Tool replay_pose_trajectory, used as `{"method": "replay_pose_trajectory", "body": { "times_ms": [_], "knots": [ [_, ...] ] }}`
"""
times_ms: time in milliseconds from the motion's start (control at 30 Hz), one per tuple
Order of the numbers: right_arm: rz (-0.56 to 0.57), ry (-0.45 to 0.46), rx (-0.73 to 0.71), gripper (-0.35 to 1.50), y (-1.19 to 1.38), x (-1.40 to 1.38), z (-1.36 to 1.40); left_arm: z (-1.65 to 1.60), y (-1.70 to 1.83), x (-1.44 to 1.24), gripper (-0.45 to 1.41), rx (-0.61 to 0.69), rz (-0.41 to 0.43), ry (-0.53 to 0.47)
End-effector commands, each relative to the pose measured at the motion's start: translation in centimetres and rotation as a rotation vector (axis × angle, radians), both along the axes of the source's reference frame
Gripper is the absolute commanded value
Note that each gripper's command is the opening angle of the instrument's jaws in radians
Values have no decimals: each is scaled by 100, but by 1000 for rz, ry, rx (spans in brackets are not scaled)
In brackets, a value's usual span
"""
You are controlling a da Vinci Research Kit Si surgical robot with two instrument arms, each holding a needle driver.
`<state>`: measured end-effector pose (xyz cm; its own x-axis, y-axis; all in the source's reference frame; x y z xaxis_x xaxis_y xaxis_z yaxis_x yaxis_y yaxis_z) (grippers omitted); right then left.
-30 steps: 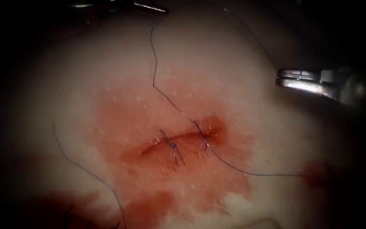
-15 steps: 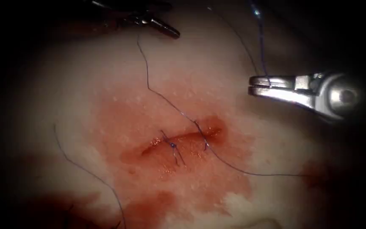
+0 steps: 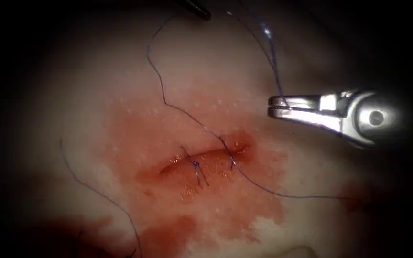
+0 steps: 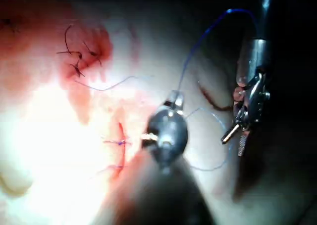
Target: Wound Closure
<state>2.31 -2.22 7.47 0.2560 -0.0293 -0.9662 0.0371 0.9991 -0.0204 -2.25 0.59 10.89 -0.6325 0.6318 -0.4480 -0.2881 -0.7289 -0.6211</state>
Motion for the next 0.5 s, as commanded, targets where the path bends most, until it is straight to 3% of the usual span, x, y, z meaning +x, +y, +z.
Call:
{"method": "replay_pose_trajectory", "body": {
  "times_ms": [33, 433, 500],
  "knots": [
    [-1, 4, -2, -35, 2, 8, 2, 4, 4, -7, 73, -2, 5, 5],
    [-5, 0, -1, -35, 2, 9, 1, 5, -1, -6, 64, 32, 95, 81],
    [-5, 0, -1, -35, 3, 9, 1, 5, -1, -6, 54, 35, 104, 88]
  ]
}}
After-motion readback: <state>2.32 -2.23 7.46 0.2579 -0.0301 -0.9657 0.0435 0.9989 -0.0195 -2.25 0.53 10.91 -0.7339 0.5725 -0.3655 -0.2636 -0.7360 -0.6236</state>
